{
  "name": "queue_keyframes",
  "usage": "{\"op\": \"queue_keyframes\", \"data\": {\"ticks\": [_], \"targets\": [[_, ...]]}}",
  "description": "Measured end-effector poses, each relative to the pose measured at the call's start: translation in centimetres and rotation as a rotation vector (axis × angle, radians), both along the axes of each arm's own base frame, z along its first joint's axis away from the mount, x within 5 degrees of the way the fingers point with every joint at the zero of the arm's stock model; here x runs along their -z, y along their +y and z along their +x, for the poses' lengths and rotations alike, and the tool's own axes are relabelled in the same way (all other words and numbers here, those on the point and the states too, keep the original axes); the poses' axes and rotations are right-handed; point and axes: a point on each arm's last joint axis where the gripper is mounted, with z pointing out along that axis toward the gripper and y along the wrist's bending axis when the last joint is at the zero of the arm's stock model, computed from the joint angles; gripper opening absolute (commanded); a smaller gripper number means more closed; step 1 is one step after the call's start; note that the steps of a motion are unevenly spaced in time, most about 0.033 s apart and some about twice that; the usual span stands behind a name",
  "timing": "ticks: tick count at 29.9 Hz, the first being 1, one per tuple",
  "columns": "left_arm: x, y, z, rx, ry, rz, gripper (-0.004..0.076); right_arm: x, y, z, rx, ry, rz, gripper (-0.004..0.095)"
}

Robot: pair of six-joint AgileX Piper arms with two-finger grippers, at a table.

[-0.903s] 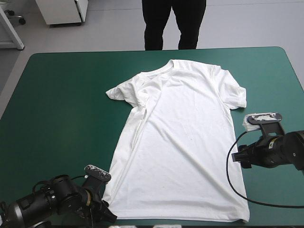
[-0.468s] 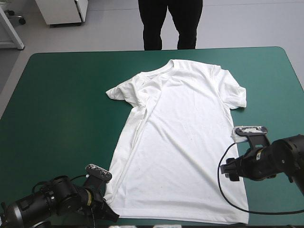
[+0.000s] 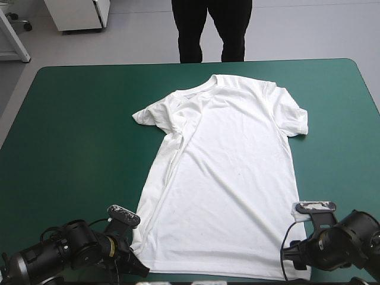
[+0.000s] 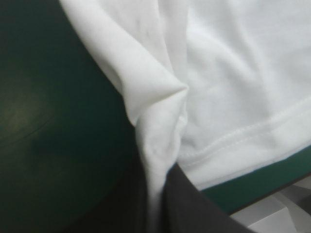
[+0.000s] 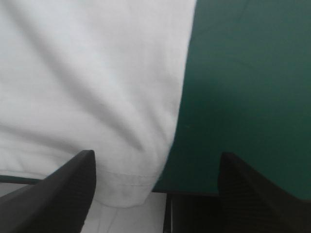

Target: Fold the cloth

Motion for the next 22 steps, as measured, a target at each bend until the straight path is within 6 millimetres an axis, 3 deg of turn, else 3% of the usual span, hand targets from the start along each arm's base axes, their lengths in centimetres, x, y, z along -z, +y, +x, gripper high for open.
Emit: {"op": "queue_keyframes", "data": {"ticks": [3, 7, 11, 14, 22], "targets": [[0.0, 0.0, 0.0, 0.003, -0.001, 0.000, -0.0009, 1.4, -0.4, -0.7, 0.013, 0.026, -0.014, 0.0646], [0.0, 0.0, 0.0, 0.003, 0.000, 0.001, -0.0009, 1.8, -0.1, -0.2, 0.024, -0.027, 0.018, 0.0641], [0.0, 0.0, 0.0, 0.003, 0.001, 0.003, -0.0009, 2.8, 0.2, 0.1, 0.030, 0.018, 0.006, 0.0555], [0.0, 0.0, 0.0, 0.003, 0.003, 0.005, -0.0009, 3.4, 0.7, 0.4, 0.031, 0.070, -0.001, 0.0430], [-0.2, -0.1, 0.0, 0.004, 0.006, 0.008, -0.0009, 3.9, 1.8, 1.6, -0.019, 0.160, -0.024, -0.0018]]}}
